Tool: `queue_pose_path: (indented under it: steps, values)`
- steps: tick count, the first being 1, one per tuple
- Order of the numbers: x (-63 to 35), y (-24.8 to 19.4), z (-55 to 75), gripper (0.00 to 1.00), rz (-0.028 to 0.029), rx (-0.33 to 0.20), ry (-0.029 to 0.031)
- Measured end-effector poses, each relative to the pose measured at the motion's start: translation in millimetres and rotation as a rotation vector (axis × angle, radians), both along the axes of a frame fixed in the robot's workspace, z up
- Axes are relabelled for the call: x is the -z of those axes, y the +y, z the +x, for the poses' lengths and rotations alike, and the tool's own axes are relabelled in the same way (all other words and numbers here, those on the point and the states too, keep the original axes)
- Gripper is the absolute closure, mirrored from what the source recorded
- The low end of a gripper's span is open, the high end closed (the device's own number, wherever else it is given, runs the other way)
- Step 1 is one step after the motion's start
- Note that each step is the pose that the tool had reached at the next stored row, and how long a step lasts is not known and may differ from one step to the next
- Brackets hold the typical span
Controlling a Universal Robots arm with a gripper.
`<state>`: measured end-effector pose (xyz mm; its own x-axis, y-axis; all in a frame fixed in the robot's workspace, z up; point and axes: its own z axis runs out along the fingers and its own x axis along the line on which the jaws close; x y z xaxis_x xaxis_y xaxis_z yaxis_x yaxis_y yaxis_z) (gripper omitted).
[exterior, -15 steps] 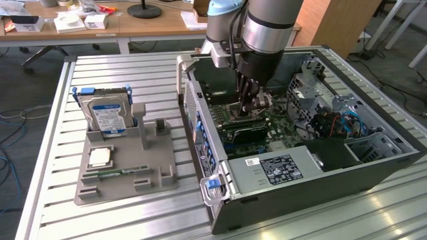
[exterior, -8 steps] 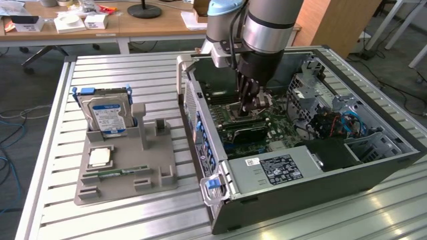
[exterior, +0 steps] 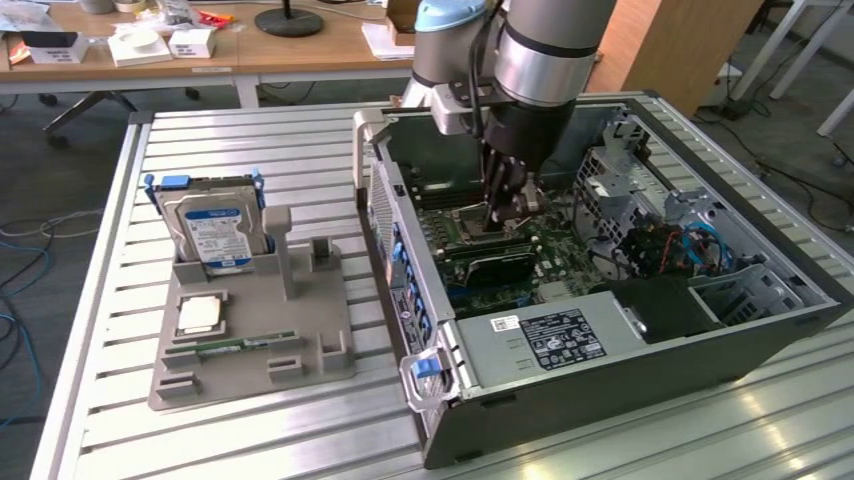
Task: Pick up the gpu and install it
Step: 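Press down on the gpu until it lock into place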
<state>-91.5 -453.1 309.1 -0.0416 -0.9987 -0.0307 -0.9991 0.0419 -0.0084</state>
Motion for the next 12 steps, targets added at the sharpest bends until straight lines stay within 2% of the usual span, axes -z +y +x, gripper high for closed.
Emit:
queue_pose_path:
  steps: [12]
  values:
    - [0.0, 0.0, 11.0, 0.9, 0.0, 0.0, 0.0]
